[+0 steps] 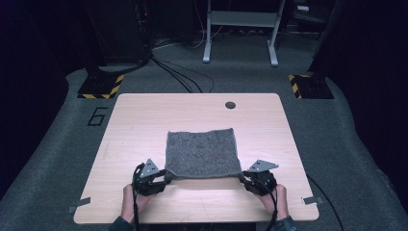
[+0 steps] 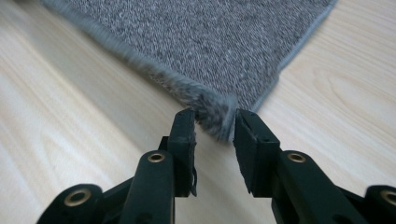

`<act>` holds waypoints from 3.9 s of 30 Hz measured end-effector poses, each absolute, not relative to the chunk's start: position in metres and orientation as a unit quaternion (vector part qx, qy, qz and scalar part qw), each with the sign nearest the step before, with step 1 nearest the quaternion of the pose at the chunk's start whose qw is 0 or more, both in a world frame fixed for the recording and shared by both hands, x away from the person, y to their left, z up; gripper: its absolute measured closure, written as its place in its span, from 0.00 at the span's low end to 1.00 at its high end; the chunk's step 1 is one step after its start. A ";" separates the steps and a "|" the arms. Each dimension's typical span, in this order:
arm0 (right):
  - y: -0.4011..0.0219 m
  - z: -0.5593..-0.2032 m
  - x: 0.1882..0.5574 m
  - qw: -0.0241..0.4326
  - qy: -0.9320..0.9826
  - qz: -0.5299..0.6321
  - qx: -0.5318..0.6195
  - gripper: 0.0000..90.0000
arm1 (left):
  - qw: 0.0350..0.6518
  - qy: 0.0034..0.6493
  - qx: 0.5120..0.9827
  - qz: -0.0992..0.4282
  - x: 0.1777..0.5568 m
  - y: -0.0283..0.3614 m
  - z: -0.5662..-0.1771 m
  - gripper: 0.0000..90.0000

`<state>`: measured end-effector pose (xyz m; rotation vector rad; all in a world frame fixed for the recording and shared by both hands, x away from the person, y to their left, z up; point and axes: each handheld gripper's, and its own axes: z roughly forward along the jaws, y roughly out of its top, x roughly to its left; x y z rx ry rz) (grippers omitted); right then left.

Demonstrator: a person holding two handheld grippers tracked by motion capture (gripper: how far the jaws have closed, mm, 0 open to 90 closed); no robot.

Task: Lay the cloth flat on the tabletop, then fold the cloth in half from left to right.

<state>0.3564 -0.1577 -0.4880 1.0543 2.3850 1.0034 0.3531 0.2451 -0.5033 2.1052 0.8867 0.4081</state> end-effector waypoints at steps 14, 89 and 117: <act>-0.160 -0.480 0.381 0.162 0.832 0.362 0.389 0.40 | 0.390 0.365 0.830 0.160 0.379 0.241 -0.485 0.28; -0.035 -0.487 0.390 0.112 0.885 0.360 0.274 0.04 | 0.370 0.417 0.821 0.126 0.488 0.237 -0.489 0.02; 0.068 -0.495 0.372 0.088 0.907 0.359 0.203 0.29 | 0.349 0.437 0.821 0.120 0.554 0.221 -0.497 0.11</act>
